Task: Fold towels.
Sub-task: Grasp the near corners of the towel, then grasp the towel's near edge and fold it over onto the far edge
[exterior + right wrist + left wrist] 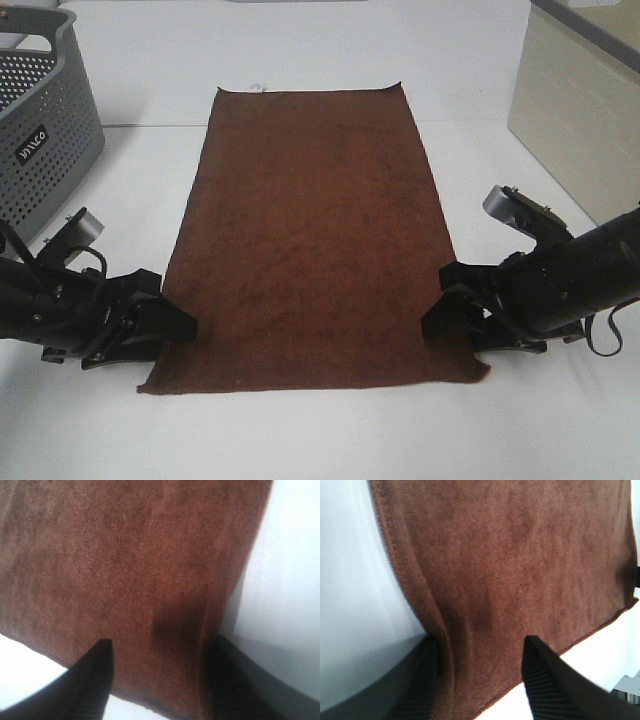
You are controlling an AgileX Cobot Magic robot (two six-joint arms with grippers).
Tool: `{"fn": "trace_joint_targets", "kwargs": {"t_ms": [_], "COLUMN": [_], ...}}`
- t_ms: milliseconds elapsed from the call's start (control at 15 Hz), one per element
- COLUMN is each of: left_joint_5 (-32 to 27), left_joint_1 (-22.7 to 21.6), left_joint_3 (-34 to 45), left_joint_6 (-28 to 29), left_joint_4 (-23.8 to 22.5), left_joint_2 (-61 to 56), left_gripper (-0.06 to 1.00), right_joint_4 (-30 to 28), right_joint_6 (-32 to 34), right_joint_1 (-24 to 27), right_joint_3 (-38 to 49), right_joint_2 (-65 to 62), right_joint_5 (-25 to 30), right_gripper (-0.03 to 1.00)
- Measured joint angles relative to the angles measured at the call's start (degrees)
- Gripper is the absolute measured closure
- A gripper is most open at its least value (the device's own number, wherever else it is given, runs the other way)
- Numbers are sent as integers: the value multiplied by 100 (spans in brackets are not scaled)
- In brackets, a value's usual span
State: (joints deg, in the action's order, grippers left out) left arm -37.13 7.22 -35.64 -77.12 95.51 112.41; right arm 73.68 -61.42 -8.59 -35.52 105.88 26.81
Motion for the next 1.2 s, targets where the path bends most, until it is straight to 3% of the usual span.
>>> {"fn": "trace_joint_targets", "kwargs": {"t_ms": [67, 133, 200, 267, 333, 533, 800, 933, 1200], "left_joint_5": [74, 195, 241, 246, 246, 246, 390, 413, 401], "left_joint_1": [0, 0, 0, 0, 0, 0, 0, 0, 0], "left_joint_3": [-23, -57, -63, -63, -63, -63, 143, 476, 1530], "left_joint_6": [0, 0, -11, -52, -63, 11, 556, 630, 630], "left_joint_4": [-29, -52, -57, -63, -69, -304, -905, -997, -1043], "left_joint_2": [23, 74, 86, 86, 86, -155, -808, -1083, -1673], "left_gripper": [53, 74, 88, 94, 94, 94, 94, 94, 94], "right_joint_4": [212, 344, 344, 344, 350, 212, -676, -997, -1060], "right_joint_6": [-155, -246, -275, -292, -286, 120, 1163, 1518, 1639], "right_joint_1": [0, 0, 0, 0, 0, 0, 0, 0, 0], "right_joint_3": [0, 0, 0, 6, 17, 29, 52, 286, 1192], "right_joint_2": [74, 149, 178, 195, 195, 132, -441, -745, -1238], "right_joint_5": [63, 34, -29, -57, -69, -69, 86, 143, 264], "right_gripper": [49, 58, 79, 91, 97, 97, 97, 97, 97]}}
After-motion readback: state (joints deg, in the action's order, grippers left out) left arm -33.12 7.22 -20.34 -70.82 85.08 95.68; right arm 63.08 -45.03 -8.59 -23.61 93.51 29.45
